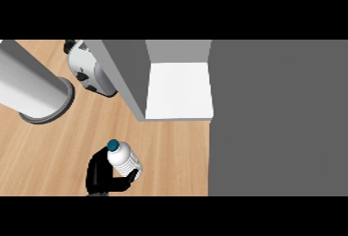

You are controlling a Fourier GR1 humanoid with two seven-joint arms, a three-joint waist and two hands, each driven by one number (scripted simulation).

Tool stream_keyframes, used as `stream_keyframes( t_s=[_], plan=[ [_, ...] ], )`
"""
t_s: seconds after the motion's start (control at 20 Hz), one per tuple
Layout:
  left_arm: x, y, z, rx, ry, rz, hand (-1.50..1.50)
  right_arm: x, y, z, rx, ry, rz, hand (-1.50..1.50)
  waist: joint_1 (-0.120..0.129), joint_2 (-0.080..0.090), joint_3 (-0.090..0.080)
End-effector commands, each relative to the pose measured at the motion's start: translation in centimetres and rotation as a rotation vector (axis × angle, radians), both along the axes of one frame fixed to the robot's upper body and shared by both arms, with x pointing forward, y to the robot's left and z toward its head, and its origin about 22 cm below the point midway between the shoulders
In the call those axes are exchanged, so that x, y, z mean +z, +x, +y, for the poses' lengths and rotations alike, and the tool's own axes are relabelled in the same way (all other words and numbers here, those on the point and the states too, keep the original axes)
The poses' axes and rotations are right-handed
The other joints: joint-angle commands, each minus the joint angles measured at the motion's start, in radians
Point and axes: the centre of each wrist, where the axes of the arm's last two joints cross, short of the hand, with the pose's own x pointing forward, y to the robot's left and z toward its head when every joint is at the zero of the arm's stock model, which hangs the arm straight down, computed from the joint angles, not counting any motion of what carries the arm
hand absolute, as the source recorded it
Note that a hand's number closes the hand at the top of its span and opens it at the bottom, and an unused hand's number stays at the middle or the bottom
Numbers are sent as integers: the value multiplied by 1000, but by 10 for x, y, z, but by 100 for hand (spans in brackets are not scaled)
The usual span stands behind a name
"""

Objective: Pick up the bottled water, place it into the cabinet and close the cabinet

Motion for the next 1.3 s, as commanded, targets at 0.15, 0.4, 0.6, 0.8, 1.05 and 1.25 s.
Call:
stream_keyframes(
  t_s=[0.15, 0.4, 0.6, 0.8, 1.05, 1.25],
  plan=[
    [20, 9, -41, -111, -85, -5, 150, 29, -3, 3, -10, 22, -42, -150, 1, 1, -9],
    [58, 37, -55, -150, -47, 0, 150, 16, -4, -11, 11, 21, -47, -150, 4, 0, -7],
    [92, 44, -86, -164, -61, 6, 150, 10, 4, 3, -19, 43, -58, -150, 7, 0, -8],
    [116, 69, -103, -143, 110, -61, 150, 22, -2, 0, 0, 33, -27, -150, -2, 2, -8],
    [150, 100, -130, -162, 134, -51, 150, 10, 1, -4, 4, 33, -52, -150, -5, 3, -8],
    [169, 127, -145, -108, 170, -43, 150, 4, -8, -15, -12, 16, -63, -150, -26, 5, -8]
  ],
)
